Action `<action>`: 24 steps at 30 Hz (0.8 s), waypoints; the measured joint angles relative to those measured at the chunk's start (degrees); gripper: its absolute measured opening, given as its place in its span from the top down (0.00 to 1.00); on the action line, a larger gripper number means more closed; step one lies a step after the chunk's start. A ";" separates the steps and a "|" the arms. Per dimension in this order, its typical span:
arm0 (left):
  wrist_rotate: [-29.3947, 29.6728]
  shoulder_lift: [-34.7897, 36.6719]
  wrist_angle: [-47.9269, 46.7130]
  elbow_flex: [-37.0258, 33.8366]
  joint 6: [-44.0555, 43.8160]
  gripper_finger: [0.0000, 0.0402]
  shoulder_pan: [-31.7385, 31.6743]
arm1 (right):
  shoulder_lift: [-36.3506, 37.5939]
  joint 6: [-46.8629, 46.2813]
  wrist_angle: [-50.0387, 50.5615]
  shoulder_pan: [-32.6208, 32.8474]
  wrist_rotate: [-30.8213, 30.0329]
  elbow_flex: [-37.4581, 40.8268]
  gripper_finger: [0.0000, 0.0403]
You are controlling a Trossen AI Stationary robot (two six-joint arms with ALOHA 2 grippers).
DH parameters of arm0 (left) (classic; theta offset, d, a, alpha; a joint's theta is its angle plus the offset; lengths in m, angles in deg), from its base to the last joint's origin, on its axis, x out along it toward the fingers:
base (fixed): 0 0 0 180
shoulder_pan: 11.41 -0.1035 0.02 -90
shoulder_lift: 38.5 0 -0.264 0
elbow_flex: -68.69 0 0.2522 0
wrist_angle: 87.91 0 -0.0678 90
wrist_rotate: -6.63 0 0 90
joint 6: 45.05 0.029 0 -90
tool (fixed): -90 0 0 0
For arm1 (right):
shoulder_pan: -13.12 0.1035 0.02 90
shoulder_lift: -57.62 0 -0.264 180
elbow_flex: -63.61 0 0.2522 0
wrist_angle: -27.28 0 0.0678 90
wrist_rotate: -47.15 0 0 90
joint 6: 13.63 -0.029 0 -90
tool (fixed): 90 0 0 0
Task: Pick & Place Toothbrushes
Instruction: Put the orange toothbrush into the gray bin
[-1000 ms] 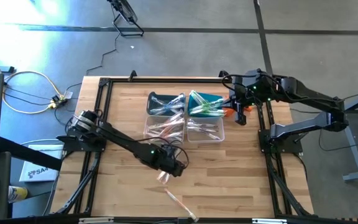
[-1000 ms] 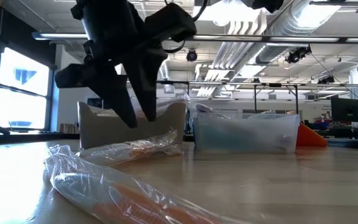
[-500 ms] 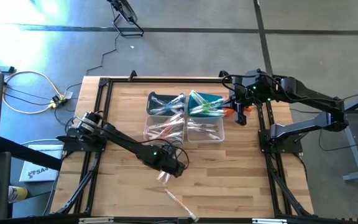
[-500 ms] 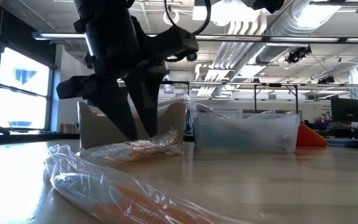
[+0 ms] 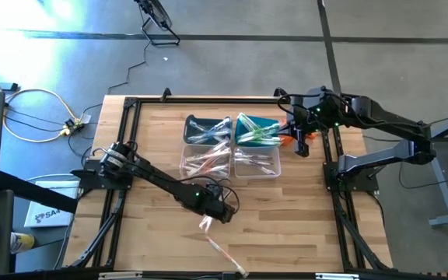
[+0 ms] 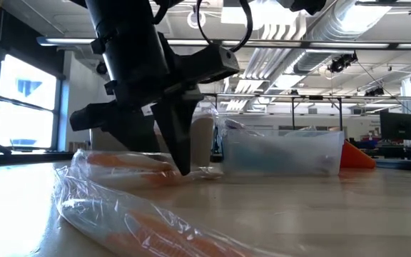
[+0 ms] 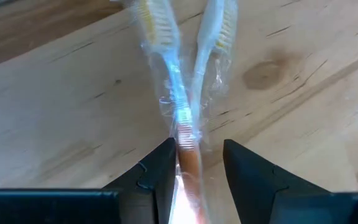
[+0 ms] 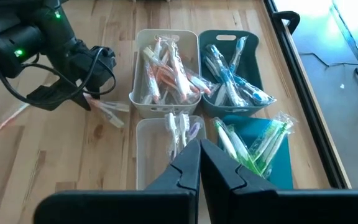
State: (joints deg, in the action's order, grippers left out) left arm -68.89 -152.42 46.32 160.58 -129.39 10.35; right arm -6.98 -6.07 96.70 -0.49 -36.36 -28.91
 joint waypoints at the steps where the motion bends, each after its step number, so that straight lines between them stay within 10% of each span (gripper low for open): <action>1: 0.04 0.03 -0.15 -0.04 0.00 0.67 0.00 | 0.01 0.15 0.00 0.00 0.00 0.00 0.99; 24: -1.46 0.08 -0.70 -0.02 0.02 0.75 0.00 | 0.01 0.25 0.42 0.00 -0.03 0.00 0.99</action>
State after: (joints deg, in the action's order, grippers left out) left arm -70.36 -152.35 45.62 160.55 -129.37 10.35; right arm -6.97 -5.81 97.12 -0.49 -36.39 -28.91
